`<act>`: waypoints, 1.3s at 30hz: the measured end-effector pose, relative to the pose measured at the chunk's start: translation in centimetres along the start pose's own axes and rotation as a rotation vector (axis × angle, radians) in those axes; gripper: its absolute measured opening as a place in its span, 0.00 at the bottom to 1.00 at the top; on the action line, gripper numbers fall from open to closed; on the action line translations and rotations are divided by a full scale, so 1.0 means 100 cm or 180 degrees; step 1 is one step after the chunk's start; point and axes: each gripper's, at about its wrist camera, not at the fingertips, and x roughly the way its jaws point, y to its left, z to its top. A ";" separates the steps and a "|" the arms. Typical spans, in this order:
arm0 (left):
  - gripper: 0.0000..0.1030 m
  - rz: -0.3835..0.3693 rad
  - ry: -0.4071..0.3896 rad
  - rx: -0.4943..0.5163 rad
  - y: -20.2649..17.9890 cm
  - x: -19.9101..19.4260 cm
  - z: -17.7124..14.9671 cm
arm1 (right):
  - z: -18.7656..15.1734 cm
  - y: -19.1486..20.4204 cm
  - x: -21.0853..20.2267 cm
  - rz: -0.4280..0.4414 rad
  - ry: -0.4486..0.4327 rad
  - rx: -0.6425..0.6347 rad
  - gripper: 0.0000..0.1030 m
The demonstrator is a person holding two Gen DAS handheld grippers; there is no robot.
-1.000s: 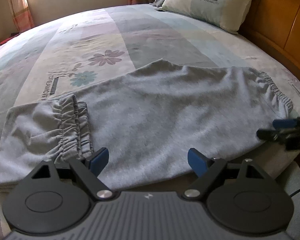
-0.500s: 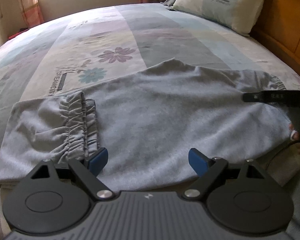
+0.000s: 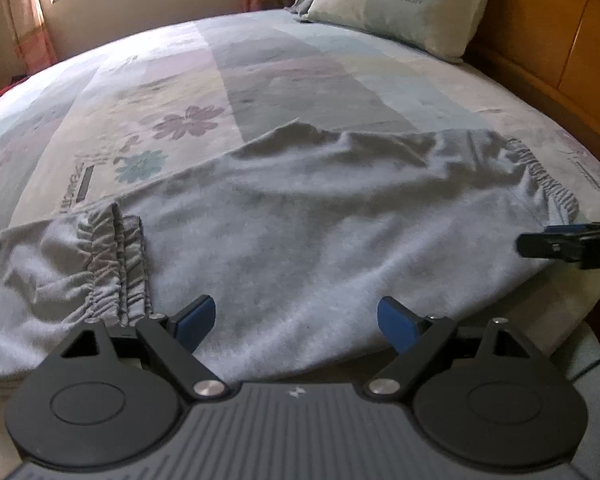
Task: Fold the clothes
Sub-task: 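Move the open right tool over the sweatpants to the elastic waistband, then close the right tool on the gathered waistband edge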
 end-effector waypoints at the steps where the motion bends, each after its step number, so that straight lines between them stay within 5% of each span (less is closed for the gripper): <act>1: 0.86 -0.0006 -0.0017 0.0006 -0.001 -0.002 0.001 | -0.001 -0.002 -0.009 0.0035 -0.0069 0.0045 1.00; 9: 0.87 -0.0167 -0.0031 0.0114 -0.019 -0.004 -0.003 | -0.014 -0.018 -0.005 0.0063 -0.0062 0.0325 1.00; 13: 0.87 -0.0213 -0.0086 0.0199 -0.024 -0.012 -0.003 | -0.020 -0.035 -0.030 0.0181 -0.0297 0.0539 1.00; 18: 0.89 -0.0313 -0.0156 0.0328 -0.039 -0.017 0.000 | -0.027 -0.075 -0.043 0.0260 -0.0419 0.1097 1.00; 31: 0.89 -0.0295 -0.0079 0.0504 -0.060 -0.016 -0.001 | -0.020 -0.126 -0.006 0.0755 -0.0280 0.2224 1.00; 39: 0.89 -0.0309 -0.0050 0.0503 -0.061 -0.012 -0.002 | -0.019 -0.136 -0.001 0.0785 -0.0562 0.2486 1.00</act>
